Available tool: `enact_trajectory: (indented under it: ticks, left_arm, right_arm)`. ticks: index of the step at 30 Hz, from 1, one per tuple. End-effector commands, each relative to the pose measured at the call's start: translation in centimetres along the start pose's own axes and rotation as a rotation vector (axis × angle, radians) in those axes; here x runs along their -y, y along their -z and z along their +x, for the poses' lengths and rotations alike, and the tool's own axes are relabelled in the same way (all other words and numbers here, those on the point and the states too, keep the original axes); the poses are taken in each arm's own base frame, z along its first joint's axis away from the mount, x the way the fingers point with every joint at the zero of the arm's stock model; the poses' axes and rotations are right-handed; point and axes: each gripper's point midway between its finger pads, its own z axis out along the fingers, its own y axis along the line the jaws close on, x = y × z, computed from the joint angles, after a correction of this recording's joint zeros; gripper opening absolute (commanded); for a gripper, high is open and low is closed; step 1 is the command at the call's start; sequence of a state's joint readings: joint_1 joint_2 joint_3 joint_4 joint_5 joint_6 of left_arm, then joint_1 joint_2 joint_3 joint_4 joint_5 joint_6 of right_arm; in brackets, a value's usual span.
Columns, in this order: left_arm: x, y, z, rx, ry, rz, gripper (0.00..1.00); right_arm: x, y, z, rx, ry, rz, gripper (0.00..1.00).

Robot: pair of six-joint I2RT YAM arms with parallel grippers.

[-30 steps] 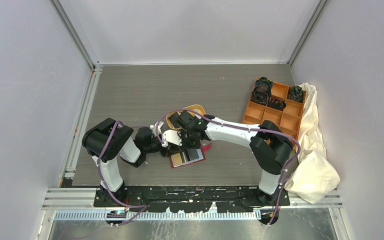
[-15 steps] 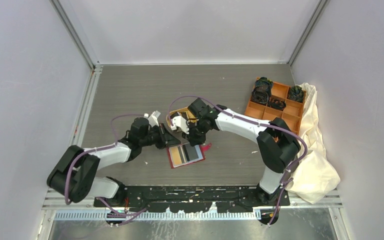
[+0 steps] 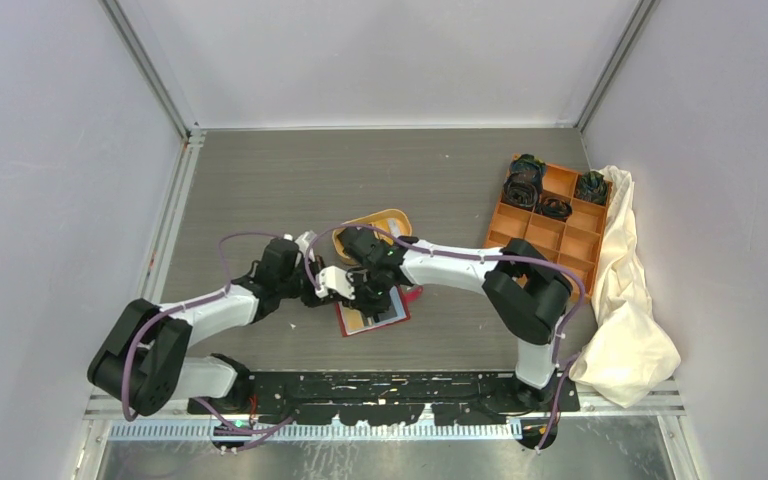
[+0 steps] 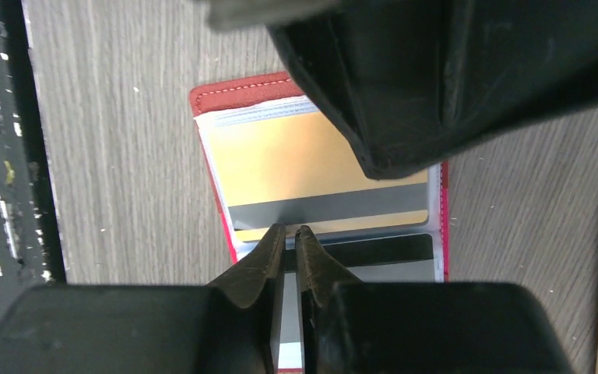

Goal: Put the credit cards into the card holder
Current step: Insert the credit card into the card holder.

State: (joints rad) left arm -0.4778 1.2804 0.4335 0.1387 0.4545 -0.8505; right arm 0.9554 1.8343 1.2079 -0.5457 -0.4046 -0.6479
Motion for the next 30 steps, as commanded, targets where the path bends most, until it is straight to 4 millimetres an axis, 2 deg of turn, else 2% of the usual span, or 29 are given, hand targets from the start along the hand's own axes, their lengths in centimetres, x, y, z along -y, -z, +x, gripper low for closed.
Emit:
enact_trajectory:
  ticks: [1, 13, 17, 22, 28, 30]
  left_arm:
    - [-0.2, -0.4, 0.4, -0.013, -0.018, 0.01, 0.0]
    - [-3.0, -1.5, 2.1, -0.075, -0.015, -0.05, 0.0]
    - [-3.1, -1.4, 2.1, -0.07, -0.017, -0.052, 0.0]
    - [-1.1, -0.3, 0.9, -0.012, -0.049, 0.002, 0.02]
    - [2.0, 2.3, -1.0, 0.116, -0.112, 0.083, 0.1]
    - [3.0, 3.3, -1.6, 0.171, -0.137, 0.12, 0.17]
  right_arm:
    - [2.0, -0.4, -0.9, -0.022, 0.035, 0.085, 0.16]
    - [2.3, 0.3, 2.0, -0.138, 0.082, 0.09, 0.16]
    - [2.0, 1.4, 0.8, -0.078, 0.049, 0.062, 0.16]
    - [1.2, 4.6, -2.0, 0.08, -0.01, 0.008, 0.26]
    - [2.6, 9.5, -2.9, 0.253, -0.203, 0.008, 0.41]
    - [3.1, 10.7, -2.9, 0.33, -0.295, -0.016, 0.46]
